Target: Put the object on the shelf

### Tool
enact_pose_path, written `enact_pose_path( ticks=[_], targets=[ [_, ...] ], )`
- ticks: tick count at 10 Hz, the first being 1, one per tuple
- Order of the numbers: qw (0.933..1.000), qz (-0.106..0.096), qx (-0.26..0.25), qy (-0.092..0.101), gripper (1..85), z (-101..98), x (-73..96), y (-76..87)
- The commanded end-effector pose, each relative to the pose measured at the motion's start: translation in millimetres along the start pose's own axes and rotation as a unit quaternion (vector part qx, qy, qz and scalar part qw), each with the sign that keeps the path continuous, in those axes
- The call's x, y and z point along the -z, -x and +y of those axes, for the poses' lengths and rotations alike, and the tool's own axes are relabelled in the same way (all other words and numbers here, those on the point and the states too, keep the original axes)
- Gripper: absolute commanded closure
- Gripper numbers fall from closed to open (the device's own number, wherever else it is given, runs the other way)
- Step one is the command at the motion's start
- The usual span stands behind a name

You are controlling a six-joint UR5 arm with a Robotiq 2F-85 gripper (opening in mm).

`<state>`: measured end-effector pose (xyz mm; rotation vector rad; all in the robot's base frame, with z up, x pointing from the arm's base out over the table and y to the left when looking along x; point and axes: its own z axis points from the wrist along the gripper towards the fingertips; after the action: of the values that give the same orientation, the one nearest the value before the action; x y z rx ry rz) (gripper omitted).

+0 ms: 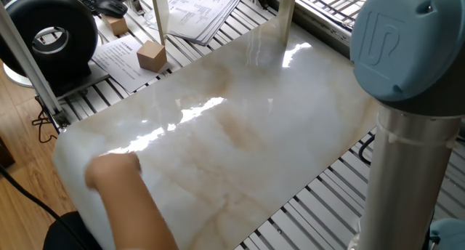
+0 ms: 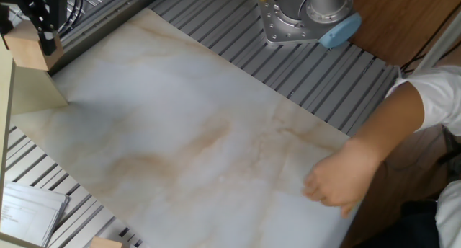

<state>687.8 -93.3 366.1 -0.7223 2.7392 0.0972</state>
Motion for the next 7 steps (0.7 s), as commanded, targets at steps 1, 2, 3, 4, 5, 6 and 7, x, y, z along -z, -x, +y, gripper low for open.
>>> enact_pose_path(
  ticks=[1,2,3,4,5,6,7],
  targets=[
    [0.9997,0.007,0.024,-0.001,84.3,-0.7,1.3,-4.3],
    [0.9993,0.003,0.036,0.002,84.3,1.2,1.2,-2.3],
    [0.9975,-0.004,0.065,-0.027,84.3,-14.7,-1.3,3.6],
    [0.9948,-0.007,0.086,-0.054,84.3,-28.2,-4.0,9.0],
    [0.9946,-0.008,0.089,-0.052,84.3,-27.6,-4.6,10.6],
    [0.9945,-0.011,0.092,-0.048,84.3,-27.5,-5.2,12.5],
    [0.9942,-0.013,0.094,-0.051,84.3,-28.0,-6.8,15.7]
  ],
)
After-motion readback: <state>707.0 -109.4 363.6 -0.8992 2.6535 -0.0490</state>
